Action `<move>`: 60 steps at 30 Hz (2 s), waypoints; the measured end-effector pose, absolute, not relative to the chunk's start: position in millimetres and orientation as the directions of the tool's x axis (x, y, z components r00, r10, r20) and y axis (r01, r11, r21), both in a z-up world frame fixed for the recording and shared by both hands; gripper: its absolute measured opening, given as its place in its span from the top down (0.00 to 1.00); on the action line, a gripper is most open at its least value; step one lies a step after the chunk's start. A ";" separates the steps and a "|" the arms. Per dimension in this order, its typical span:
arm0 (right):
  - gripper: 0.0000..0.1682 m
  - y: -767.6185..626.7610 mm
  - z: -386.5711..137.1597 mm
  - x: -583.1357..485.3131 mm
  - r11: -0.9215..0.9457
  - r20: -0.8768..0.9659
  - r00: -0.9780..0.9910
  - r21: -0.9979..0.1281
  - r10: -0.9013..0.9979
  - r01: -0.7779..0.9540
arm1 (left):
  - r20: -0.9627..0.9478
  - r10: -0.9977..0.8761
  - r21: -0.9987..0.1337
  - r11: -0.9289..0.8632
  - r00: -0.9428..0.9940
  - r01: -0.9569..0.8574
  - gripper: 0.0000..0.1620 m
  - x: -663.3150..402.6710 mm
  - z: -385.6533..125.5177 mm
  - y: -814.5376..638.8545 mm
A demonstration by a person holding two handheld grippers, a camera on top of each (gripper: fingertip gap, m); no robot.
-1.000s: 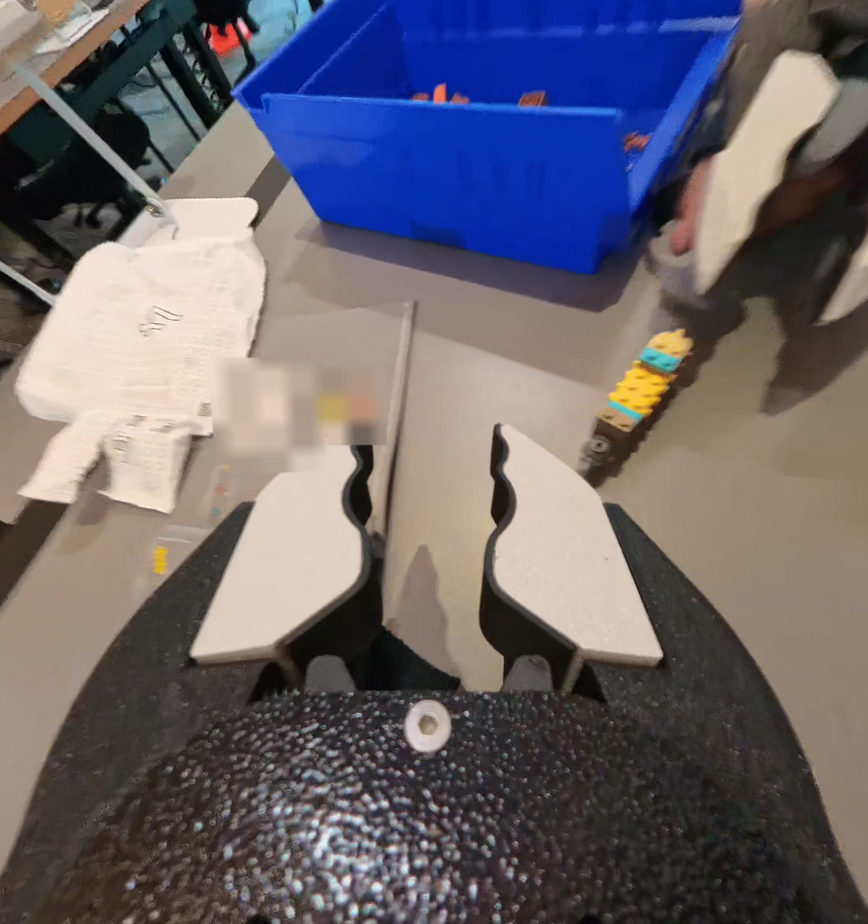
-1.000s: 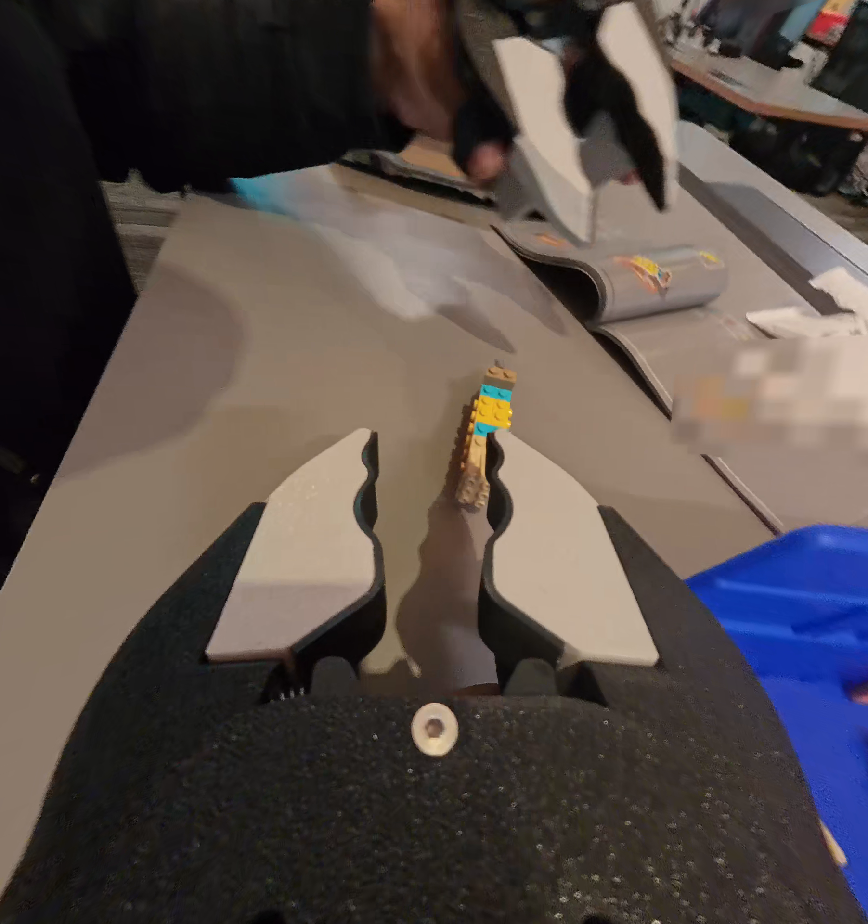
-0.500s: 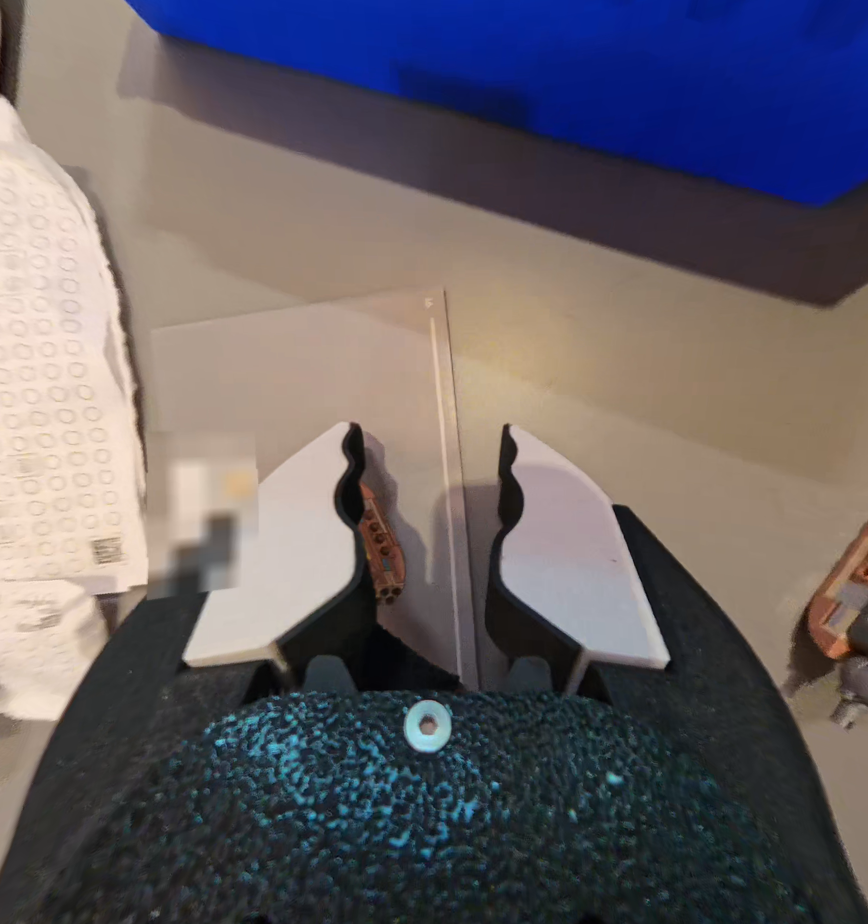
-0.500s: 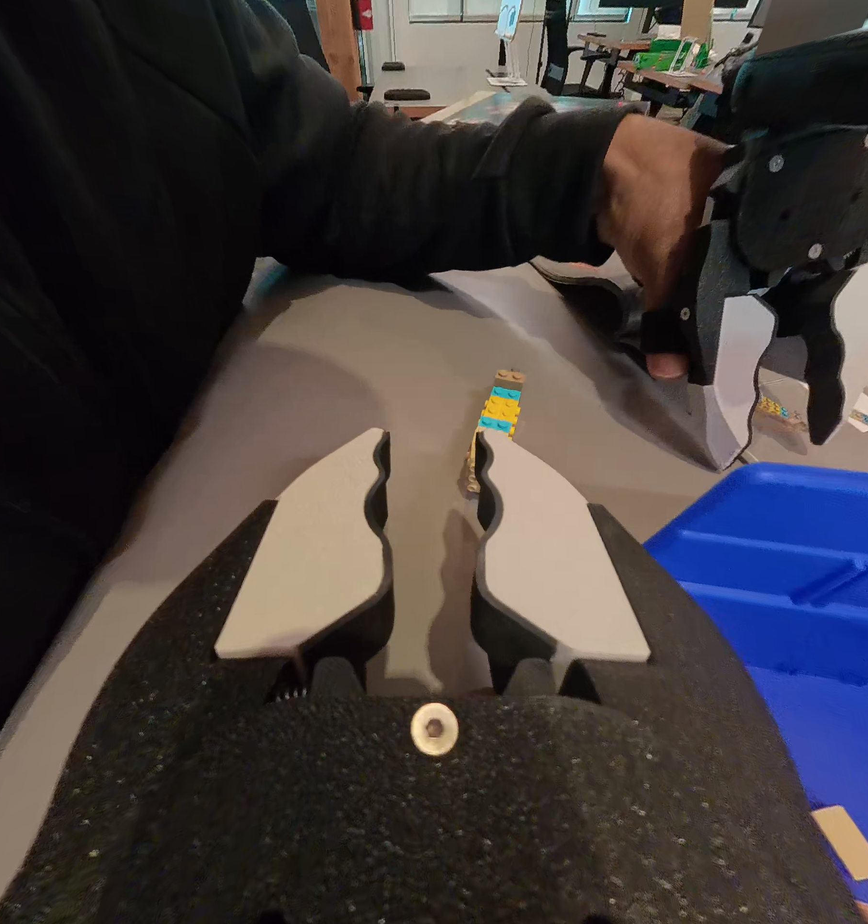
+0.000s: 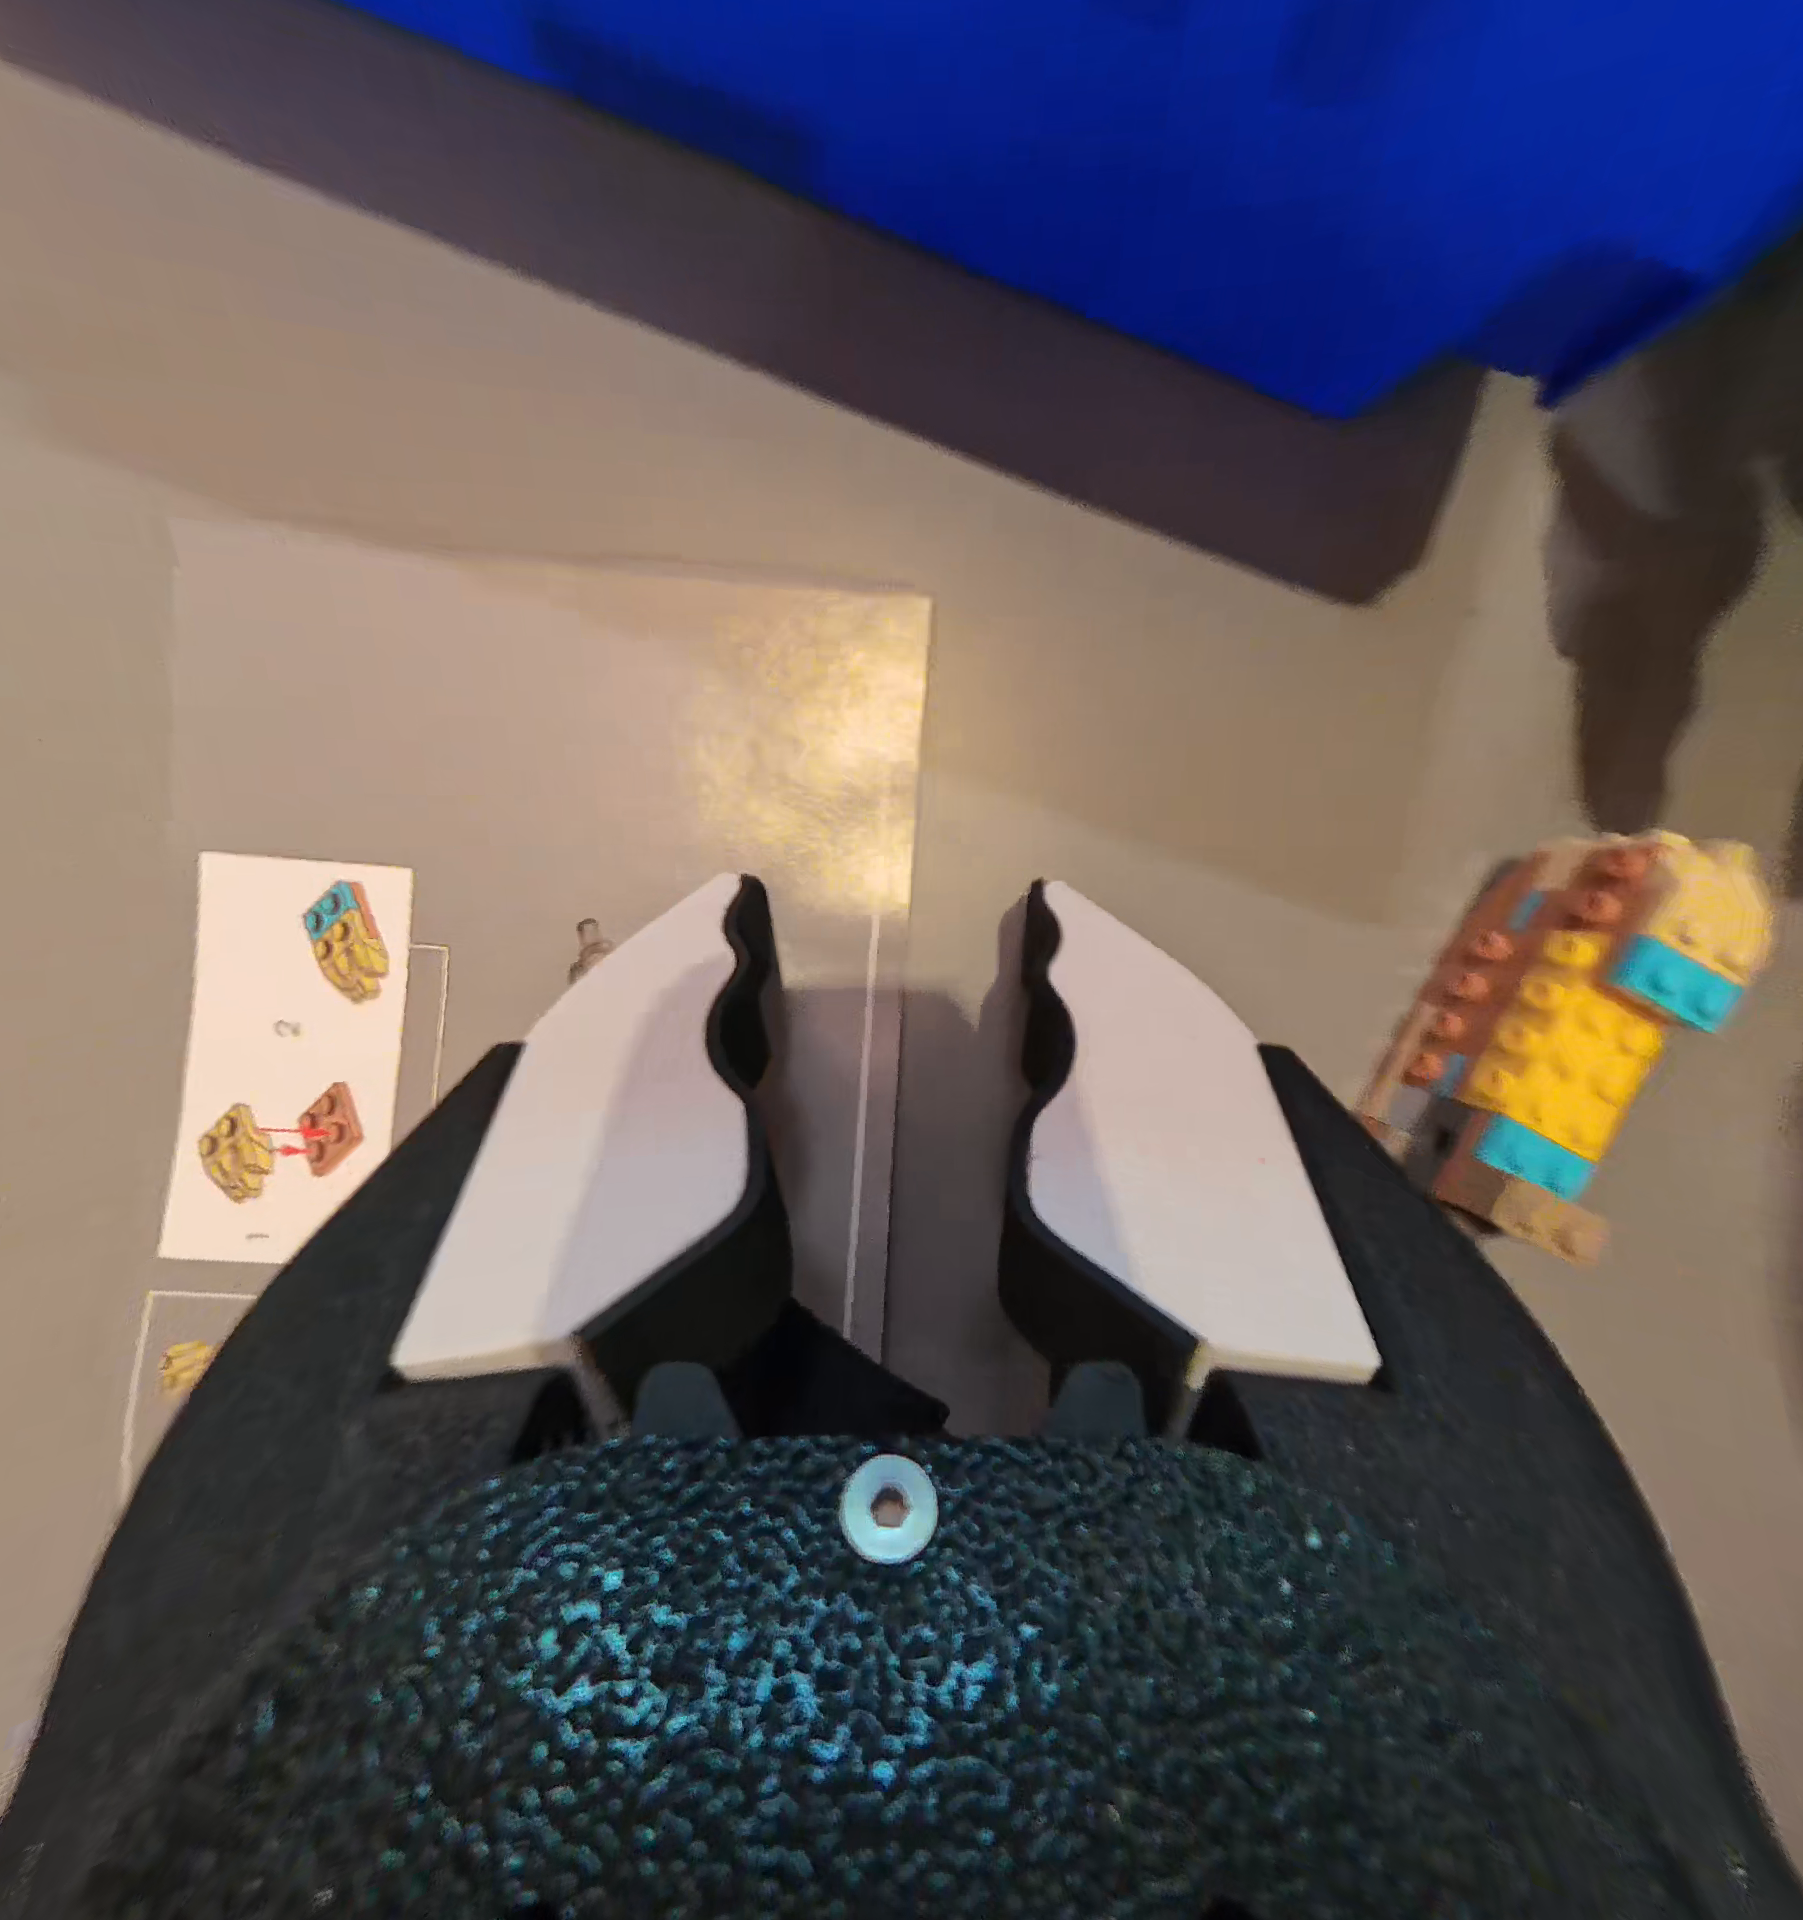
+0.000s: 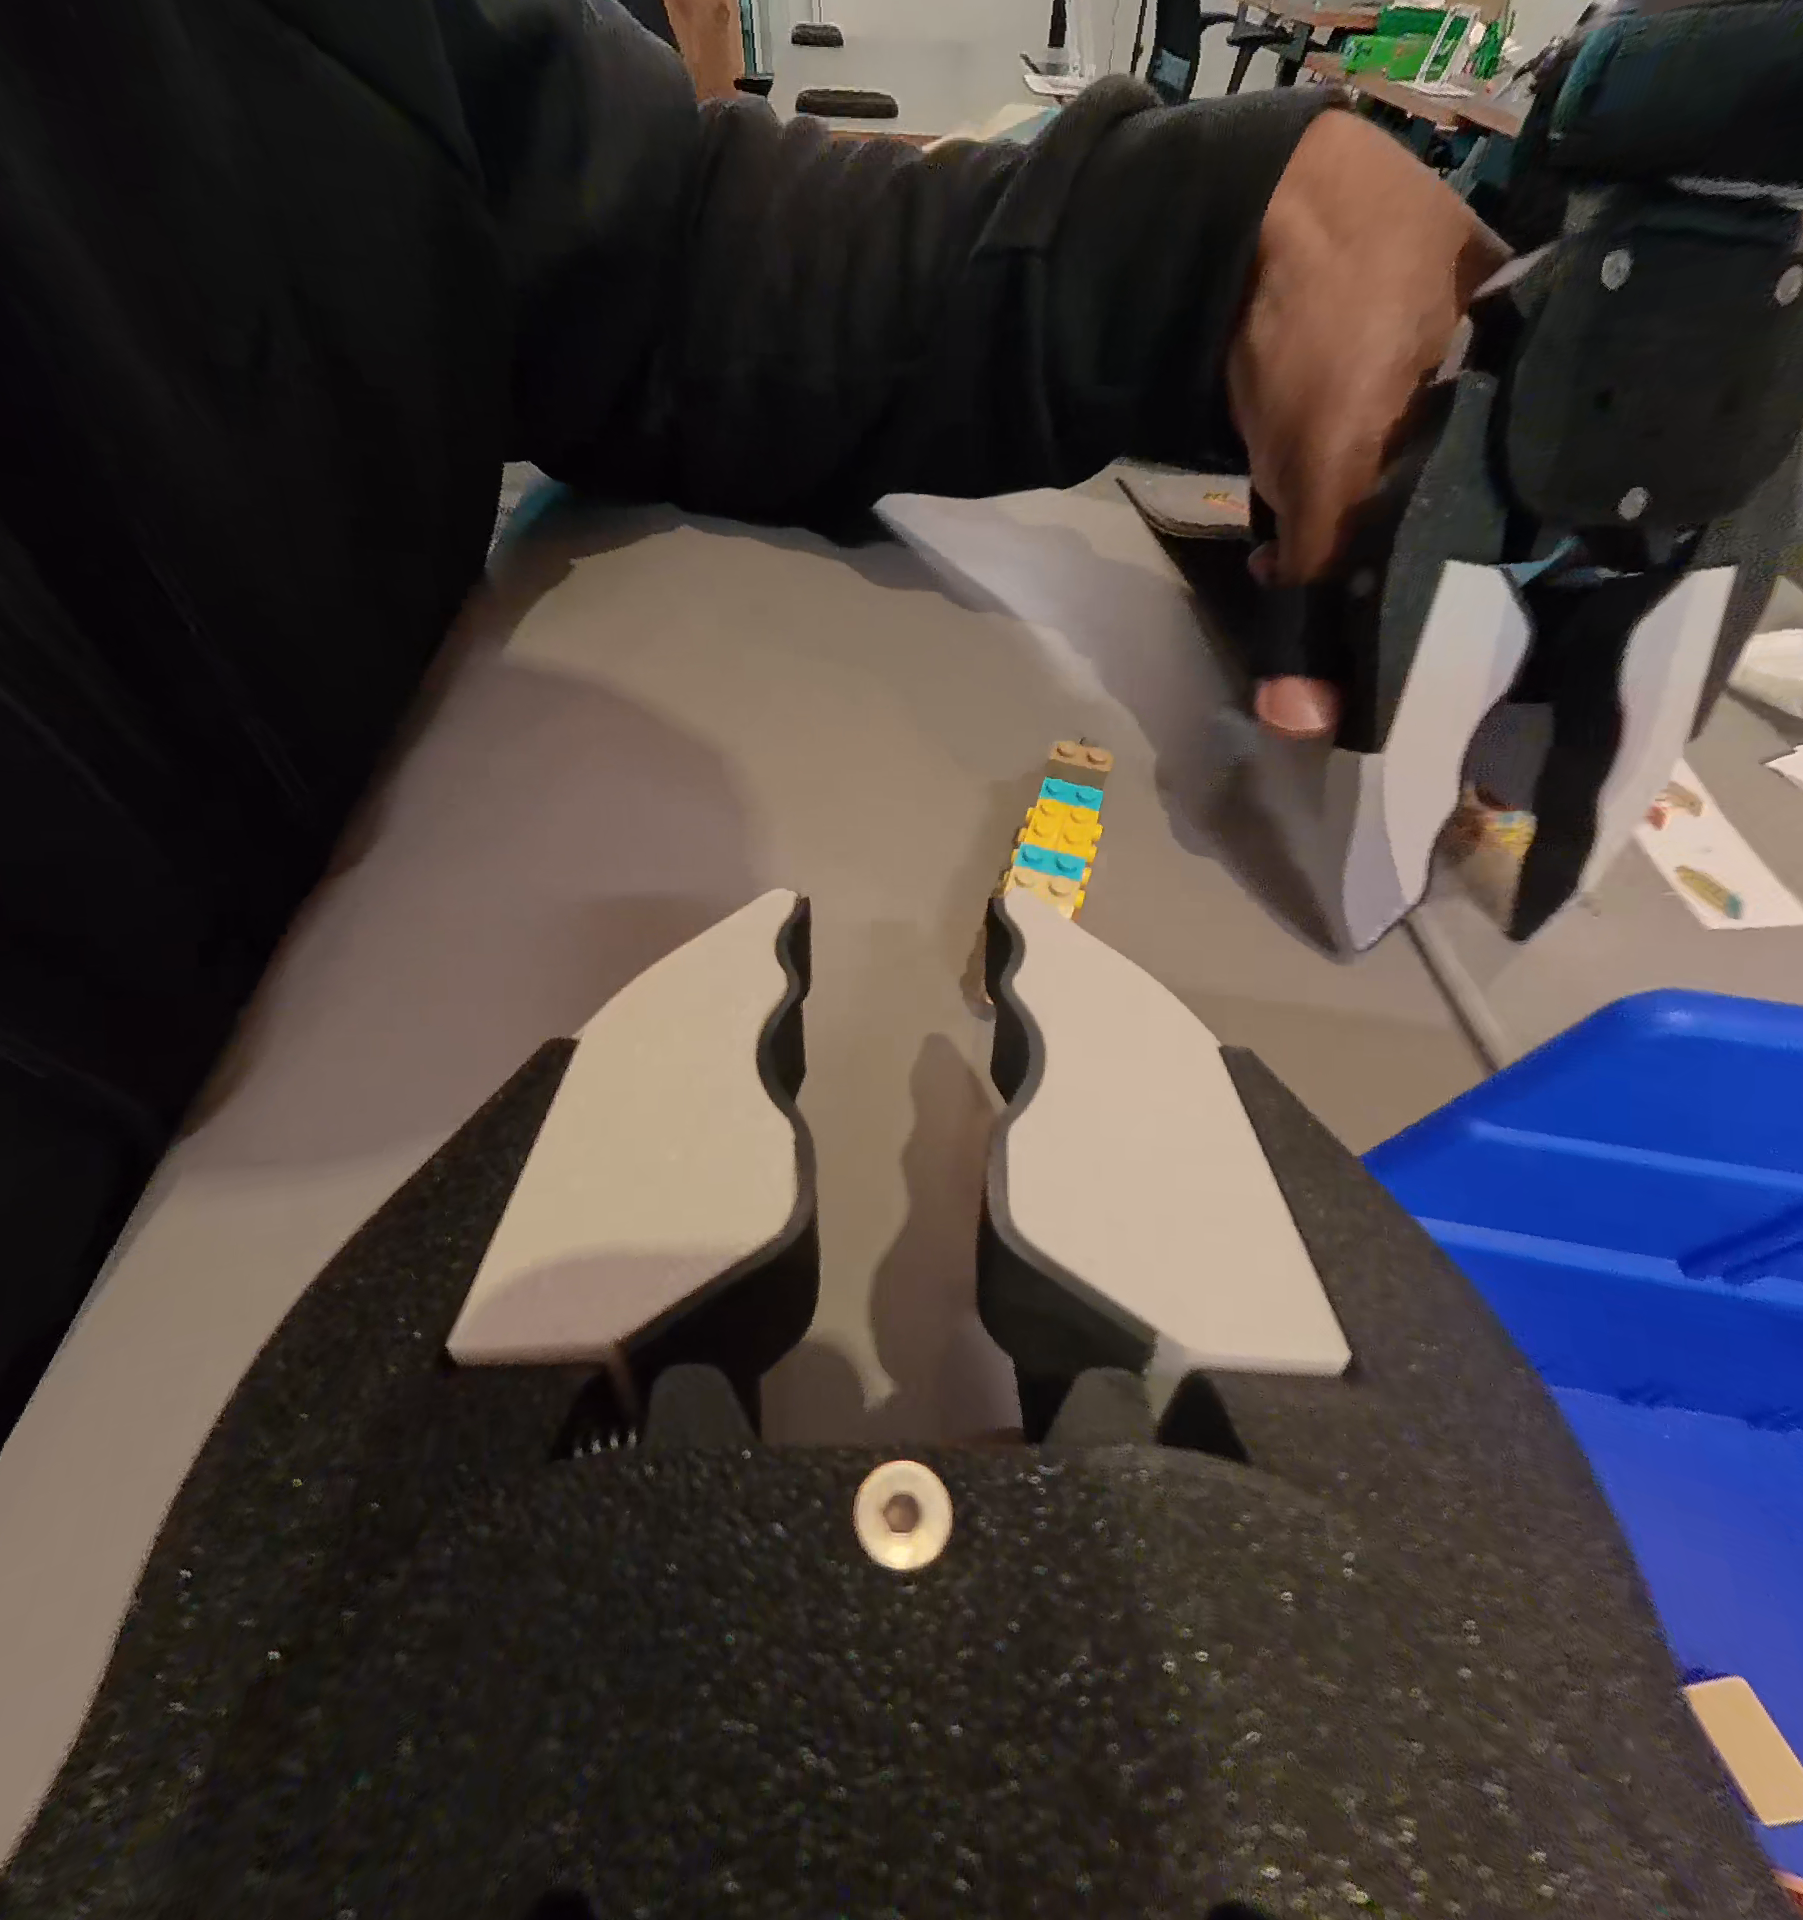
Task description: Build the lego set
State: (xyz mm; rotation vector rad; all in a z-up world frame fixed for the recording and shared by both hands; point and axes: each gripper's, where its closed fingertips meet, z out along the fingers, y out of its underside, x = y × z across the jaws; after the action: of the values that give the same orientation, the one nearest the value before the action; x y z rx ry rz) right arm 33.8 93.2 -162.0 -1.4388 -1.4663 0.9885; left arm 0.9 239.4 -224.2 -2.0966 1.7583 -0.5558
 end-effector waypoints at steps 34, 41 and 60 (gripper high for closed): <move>0.81 90.9 -161.9 35.4 0.024 0.022 -0.012 -0.940 1.000 0.340 | -0.007 -1.000 -0.543 -0.022 0.031 -0.840 0.72 8.8 -217.6 237.4; 0.81 94.6 -164.5 32.2 0.063 0.077 0.025 -0.931 0.997 0.361 | 0.009 -0.999 -0.558 -0.036 0.038 -0.829 0.73 7.1 -214.2 238.3; 0.95 184.3 -163.9 17.4 0.064 0.568 0.456 -0.671 0.685 0.739 | -0.003 -0.997 -0.579 -0.057 0.072 -0.813 0.73 -1.9 -203.6 243.2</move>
State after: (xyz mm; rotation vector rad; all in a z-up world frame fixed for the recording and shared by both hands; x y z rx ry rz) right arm 17.4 184.3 -163.9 -1.6460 -1.2534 -0.0635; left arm -1.9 243.2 -203.6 -1.9241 1.7926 -0.5686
